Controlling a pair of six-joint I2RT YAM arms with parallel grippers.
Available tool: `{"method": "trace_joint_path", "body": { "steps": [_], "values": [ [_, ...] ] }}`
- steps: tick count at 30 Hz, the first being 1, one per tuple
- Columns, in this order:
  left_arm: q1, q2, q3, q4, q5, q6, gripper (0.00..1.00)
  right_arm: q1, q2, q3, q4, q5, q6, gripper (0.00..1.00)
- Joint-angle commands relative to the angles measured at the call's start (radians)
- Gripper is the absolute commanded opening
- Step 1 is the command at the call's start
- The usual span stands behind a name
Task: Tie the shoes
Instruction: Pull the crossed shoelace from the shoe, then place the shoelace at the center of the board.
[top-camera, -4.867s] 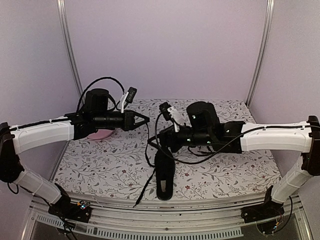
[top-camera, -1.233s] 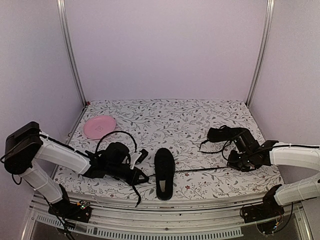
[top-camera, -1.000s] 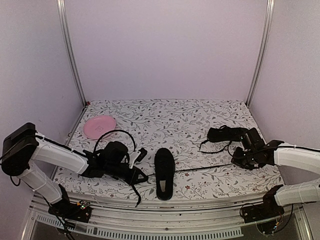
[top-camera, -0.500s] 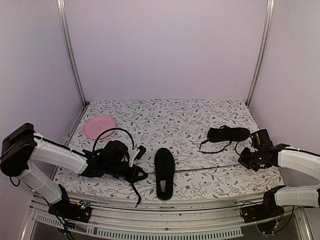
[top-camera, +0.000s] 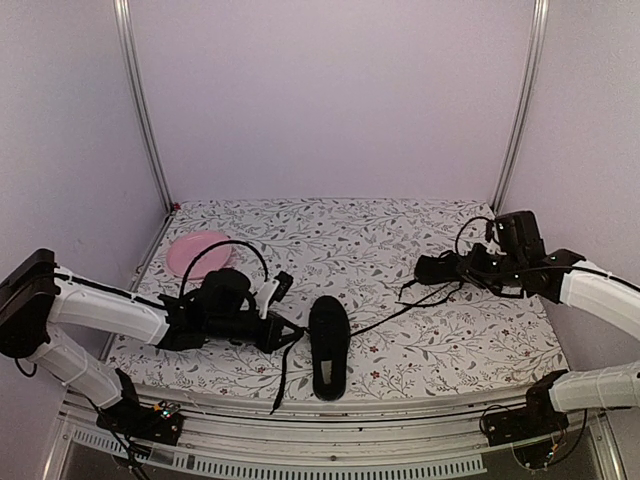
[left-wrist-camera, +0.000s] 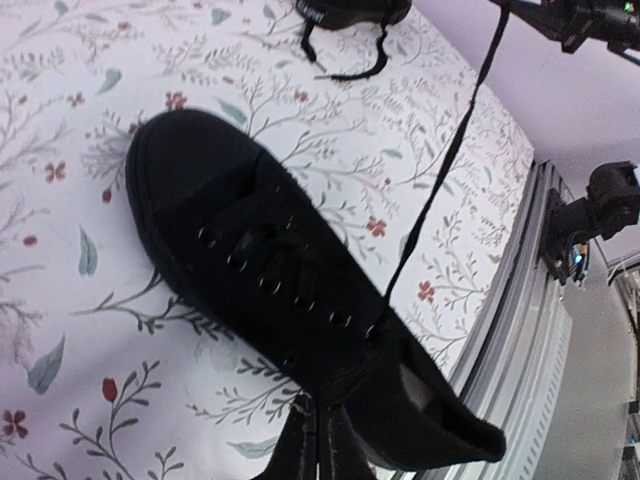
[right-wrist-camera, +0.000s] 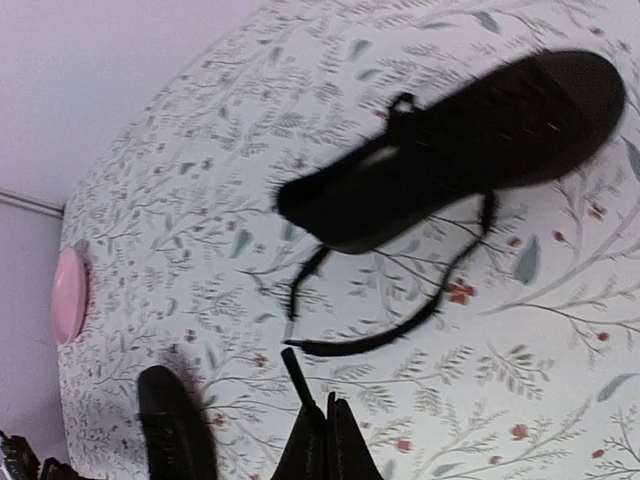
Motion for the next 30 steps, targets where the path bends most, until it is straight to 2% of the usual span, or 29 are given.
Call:
{"method": "trace_joint_path", "body": {
  "steps": [1, 6, 10, 13, 18, 20, 23, 24, 27, 30],
  "values": [
    [-0.005, -0.022, 0.041, 0.091, -0.009, 0.049, 0.0, 0.23, 0.126, 0.288, 0.073, 0.048, -0.02, 0.02],
    [-0.008, -0.021, 0.011, 0.137, 0.025, 0.043, 0.0, 0.476, 0.389, 0.545, 0.158, 0.053, -0.035, 0.02],
    [-0.014, -0.036, -0.01, 0.158, 0.025, 0.039, 0.0, 0.598, 0.576, 0.689, 0.237, 0.007, -0.047, 0.02],
    [-0.024, -0.052, -0.018, 0.168, 0.019, 0.04, 0.0, 0.624, 0.661, 0.733, 0.27, -0.018, -0.037, 0.02],
    [-0.034, -0.064, -0.027, 0.188, 0.009, 0.029, 0.0, 0.625, 0.703, 0.732, 0.304, -0.031, -0.018, 0.03],
    [-0.035, -0.061, -0.027, 0.198, 0.013, 0.022, 0.0, 0.626, 0.71, 0.727, 0.298, -0.044, -0.019, 0.14],
    [-0.036, -0.044, -0.016, 0.202, 0.019, 0.007, 0.0, 0.626, 0.681, 0.691, 0.287, -0.028, -0.034, 0.59],
    [-0.037, -0.039, -0.009, 0.202, 0.021, -0.001, 0.0, 0.623, 0.658, 0.657, 0.289, -0.012, -0.046, 0.69],
    [-0.038, -0.013, 0.011, 0.191, 0.026, -0.037, 0.0, 0.614, 0.57, 0.521, 0.36, 0.015, -0.085, 0.81],
    [-0.039, 0.018, 0.046, 0.159, 0.026, -0.089, 0.0, 0.616, 0.488, 0.334, 0.514, -0.033, -0.19, 0.84]
  ]
}}
